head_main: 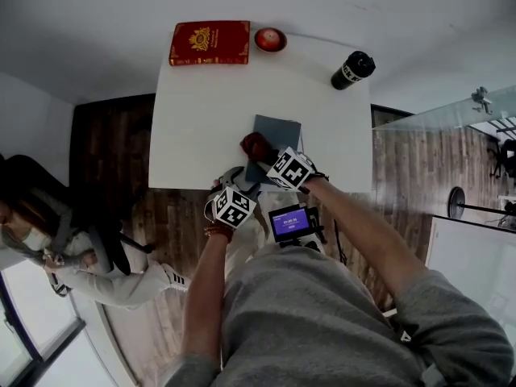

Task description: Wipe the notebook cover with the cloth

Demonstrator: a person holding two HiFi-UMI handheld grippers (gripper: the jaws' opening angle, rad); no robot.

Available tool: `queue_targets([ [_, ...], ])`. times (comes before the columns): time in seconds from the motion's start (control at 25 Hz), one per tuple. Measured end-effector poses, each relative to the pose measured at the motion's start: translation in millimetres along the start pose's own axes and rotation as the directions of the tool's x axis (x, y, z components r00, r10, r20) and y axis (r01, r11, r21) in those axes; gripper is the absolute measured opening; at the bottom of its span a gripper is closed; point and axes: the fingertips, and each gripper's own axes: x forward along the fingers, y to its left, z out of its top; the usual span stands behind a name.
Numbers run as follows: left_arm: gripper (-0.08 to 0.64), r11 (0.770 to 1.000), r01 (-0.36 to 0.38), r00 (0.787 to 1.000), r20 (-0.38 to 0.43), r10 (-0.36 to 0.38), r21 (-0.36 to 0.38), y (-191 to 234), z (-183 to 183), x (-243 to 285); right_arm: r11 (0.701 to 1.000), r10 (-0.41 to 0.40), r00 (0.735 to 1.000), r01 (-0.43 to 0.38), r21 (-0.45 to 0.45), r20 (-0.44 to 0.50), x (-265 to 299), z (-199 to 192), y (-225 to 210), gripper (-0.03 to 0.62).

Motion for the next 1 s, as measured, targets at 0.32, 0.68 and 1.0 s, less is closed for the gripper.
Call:
queue_targets([
  [0.32, 0.284, 1.0, -0.003, 1.0, -0.001, 0.003, 0.007, 2, -1, 0, 0.999, 0.035, 0.999, -0.035, -0.02, 0.001, 2, -2, 22, 0.057],
  [0.68, 0.284, 1.0, -0.005, 1.0, -0.001, 0.005, 0.006, 2, -1, -1, 0.995, 0.099, 0.995, -0.1, -0.025, -0.013, 3, -7, 45, 0.057],
  [1.0, 0.284, 1.0, -0.007, 1.0, 0.0, 0.007, 0.006, 3, -2, 0, 0.985, 0.174, 0.985, -0.174, 0.001, -0.018, 6, -9, 58, 0.057],
])
